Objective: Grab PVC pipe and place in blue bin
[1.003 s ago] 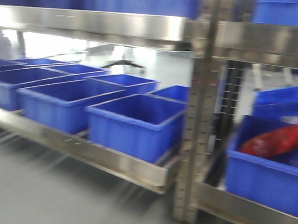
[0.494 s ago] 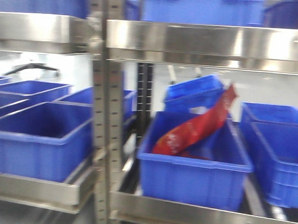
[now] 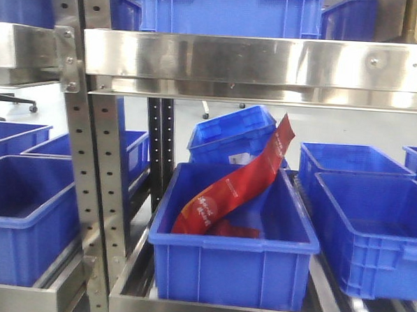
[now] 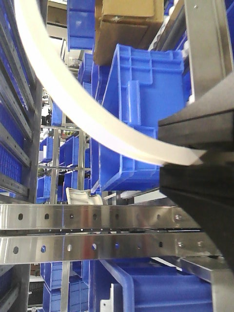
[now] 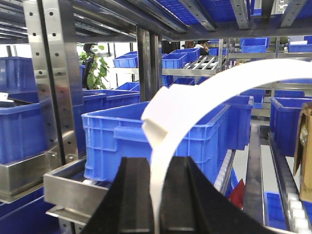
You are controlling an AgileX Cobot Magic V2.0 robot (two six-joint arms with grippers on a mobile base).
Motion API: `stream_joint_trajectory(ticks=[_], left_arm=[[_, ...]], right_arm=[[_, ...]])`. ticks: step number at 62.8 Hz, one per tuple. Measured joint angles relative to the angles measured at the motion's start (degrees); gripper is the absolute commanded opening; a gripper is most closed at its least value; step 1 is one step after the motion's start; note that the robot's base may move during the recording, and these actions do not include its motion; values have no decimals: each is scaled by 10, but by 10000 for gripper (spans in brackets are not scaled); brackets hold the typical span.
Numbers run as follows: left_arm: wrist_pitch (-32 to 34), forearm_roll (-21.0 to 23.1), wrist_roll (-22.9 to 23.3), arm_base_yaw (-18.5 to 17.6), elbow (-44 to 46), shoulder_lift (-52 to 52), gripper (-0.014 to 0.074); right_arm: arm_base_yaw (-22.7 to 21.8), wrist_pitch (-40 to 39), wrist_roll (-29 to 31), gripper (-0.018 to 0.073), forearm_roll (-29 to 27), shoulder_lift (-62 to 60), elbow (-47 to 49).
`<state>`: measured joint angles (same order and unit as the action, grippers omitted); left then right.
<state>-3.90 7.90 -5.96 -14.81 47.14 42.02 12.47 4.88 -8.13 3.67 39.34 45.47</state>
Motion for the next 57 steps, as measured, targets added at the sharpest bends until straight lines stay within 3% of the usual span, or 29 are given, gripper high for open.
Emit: stream_joint_trajectory(ticks=[57], left_arm=[[0, 0, 0, 0, 0, 0, -111]], right_arm=[[0, 0, 0, -167, 0, 0, 0]])
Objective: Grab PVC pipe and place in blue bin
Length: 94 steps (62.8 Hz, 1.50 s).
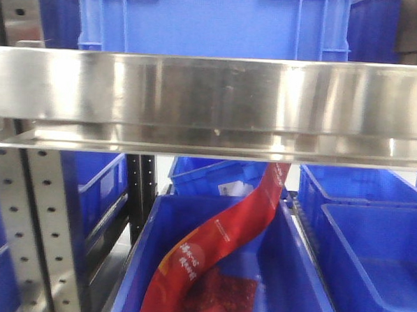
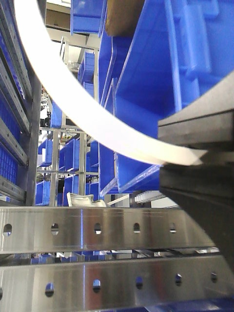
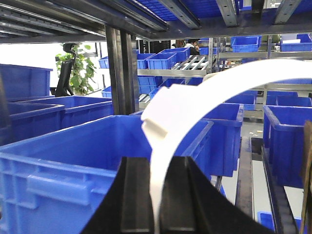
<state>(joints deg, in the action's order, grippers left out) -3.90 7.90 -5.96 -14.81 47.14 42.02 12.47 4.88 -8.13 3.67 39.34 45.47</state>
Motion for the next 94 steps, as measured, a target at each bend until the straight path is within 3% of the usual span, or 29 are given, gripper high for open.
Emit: stream_joint_trajectory(ticks=[94], left_arm=[[29, 4, 0, 0, 0, 0, -111]], right_arm=[[0, -5, 0, -167, 0, 0, 0]])
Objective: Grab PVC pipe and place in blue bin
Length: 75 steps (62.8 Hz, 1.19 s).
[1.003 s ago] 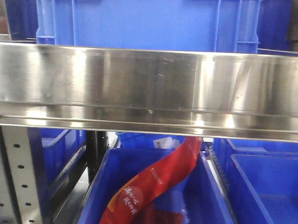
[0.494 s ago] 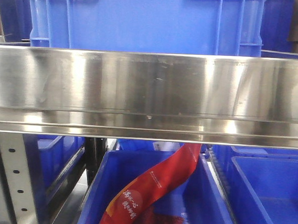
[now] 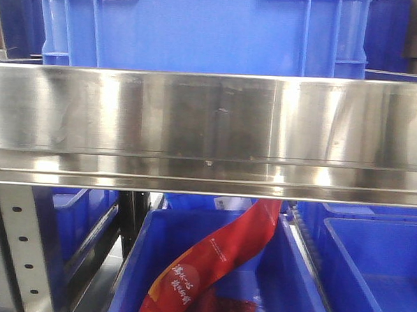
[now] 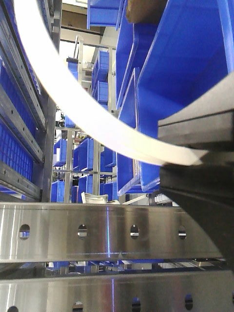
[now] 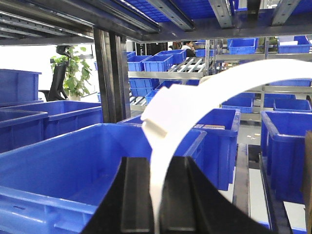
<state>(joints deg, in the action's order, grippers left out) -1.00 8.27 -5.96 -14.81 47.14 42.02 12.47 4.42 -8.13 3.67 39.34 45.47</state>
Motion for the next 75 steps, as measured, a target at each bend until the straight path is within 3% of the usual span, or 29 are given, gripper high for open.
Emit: stream_joint_trajectory(ticks=[14, 22, 32, 43, 59, 67, 75], left_arm=[[1, 1, 0, 0, 2, 1, -111], [-44, 0, 0, -5, 42, 27, -111], [-142, -30, 0, -53, 154, 109, -111], [-194, -43, 0, -103, 288, 238, -111], [-215, -47, 0, -108, 462, 419, -111], [-220, -47, 0, -108, 472, 462, -106], [-231, -47, 0, -108, 473, 490, -2]], right_arm=[[0, -1, 0, -167, 0, 22, 0], [10, 3, 0, -167, 0, 62, 13], [52, 4, 0, -167, 0, 142, 81], [85, 14, 0, -167, 0, 244, 182], [93, 176, 0, -167, 0, 396, 368], [93, 233, 0, -167, 0, 453, 424], [93, 262, 0, -146, 0, 481, 438]])
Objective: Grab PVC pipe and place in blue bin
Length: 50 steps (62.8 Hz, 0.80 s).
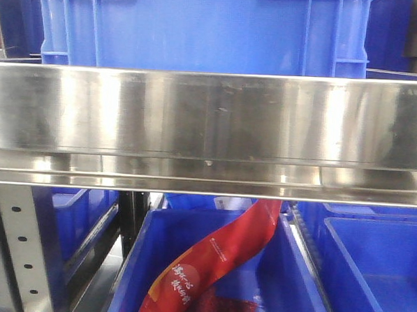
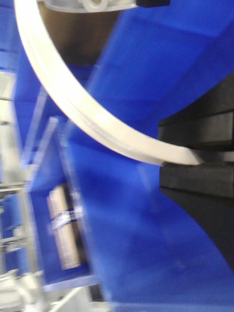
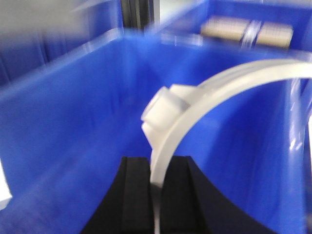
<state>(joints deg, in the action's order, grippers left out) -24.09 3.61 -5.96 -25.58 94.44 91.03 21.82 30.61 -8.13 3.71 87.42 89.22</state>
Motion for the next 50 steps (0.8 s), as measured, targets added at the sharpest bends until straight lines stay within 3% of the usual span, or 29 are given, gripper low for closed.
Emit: stream_joint_trajectory(ticks=[5, 14, 20, 24, 32, 36, 50], left_arm=[[-1, 0, 0, 0, 0, 9, 117], [-3, 0, 0, 0, 0, 12, 310], [-3, 4, 0, 0, 1, 12, 343], [-3, 6, 0, 0, 1, 12, 338], [-3, 8, 0, 0, 2, 12, 337], [-3, 19, 0, 0, 2, 12, 309], [-6, 68, 0, 0, 2, -33, -111]], right_arm=[[0, 14, 0, -51, 0, 7, 1], [0, 32, 0, 220, -1, 7, 2], [0, 33, 0, 330, -1, 7, 2], [0, 33, 0, 354, -1, 7, 2], [0, 39, 0, 324, -1, 7, 5], [0, 55, 0, 256, -1, 6, 16], [0, 89, 0, -92, -1, -28, 64]])
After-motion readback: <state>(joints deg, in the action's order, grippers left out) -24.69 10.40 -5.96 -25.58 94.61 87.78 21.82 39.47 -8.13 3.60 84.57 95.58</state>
